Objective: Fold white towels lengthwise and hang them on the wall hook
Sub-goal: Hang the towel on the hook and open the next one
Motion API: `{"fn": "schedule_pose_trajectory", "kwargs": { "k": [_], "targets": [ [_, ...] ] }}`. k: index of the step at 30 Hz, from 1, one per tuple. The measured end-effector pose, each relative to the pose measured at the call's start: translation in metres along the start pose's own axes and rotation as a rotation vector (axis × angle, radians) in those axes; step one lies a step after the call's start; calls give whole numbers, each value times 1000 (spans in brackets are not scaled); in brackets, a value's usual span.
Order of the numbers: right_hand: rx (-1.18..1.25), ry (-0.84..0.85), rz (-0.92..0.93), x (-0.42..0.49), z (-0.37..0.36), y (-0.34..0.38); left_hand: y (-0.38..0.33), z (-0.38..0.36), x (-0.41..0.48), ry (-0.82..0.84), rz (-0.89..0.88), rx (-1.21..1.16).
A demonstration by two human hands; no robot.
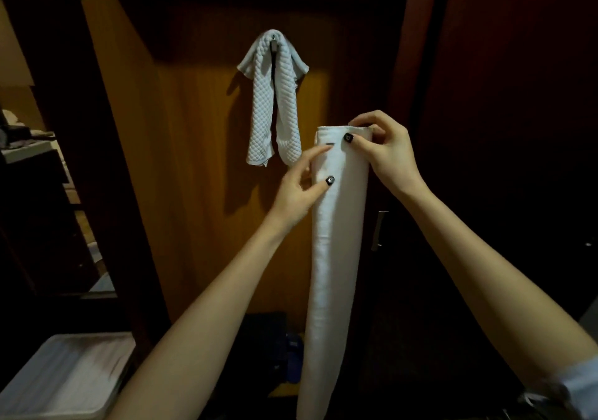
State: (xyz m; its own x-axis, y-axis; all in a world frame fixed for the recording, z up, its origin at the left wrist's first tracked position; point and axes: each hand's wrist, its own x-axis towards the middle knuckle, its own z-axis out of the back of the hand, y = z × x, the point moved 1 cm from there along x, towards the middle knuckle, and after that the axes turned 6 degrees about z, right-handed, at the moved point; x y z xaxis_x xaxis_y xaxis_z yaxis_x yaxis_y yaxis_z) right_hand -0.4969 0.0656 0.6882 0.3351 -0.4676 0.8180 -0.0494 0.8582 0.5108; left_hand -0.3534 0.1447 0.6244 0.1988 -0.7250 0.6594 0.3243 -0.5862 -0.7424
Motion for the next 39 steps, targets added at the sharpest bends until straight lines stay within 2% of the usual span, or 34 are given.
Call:
{"fn": "schedule_pose_trajectory", "kwargs": {
  "k": [2,8,12,16,19,23,28,31,33,36,39],
  "targets": [
    [68,-15,-33,2,0,0,7,-5,-3,54,-19,68],
    [182,-18,-103,-8,4,-9,13,-11,5,-68,16,76],
    [161,-87,-52,-50,-1,-25,3,-10,21,-82,-11,49],
    [222,62,-90,-80,-15,-42,-8,-10,36,-62,-27,33],
    [257,66,-181,-78,-21,-47,-12,-8,47,-104,-20,43],
    [363,120,-212,-82,-29,-49,-14,1,56,-88,-4,80],
    [437,147,-218,-69,-39,-51,-7,8,63,-33,61,116],
    [467,138,-249,-60,-42,-53,6,14,57,-3,142,37],
    [472,97,-261,-53,-41,-55,17,17,42,-25,204,-49],
    [481,36,-294,-43,-37,-60,41,17,12,-91,283,-17],
    [479,6,-364,-38,-33,-68,67,14,-17,-83,367,-24]
  ]
}}
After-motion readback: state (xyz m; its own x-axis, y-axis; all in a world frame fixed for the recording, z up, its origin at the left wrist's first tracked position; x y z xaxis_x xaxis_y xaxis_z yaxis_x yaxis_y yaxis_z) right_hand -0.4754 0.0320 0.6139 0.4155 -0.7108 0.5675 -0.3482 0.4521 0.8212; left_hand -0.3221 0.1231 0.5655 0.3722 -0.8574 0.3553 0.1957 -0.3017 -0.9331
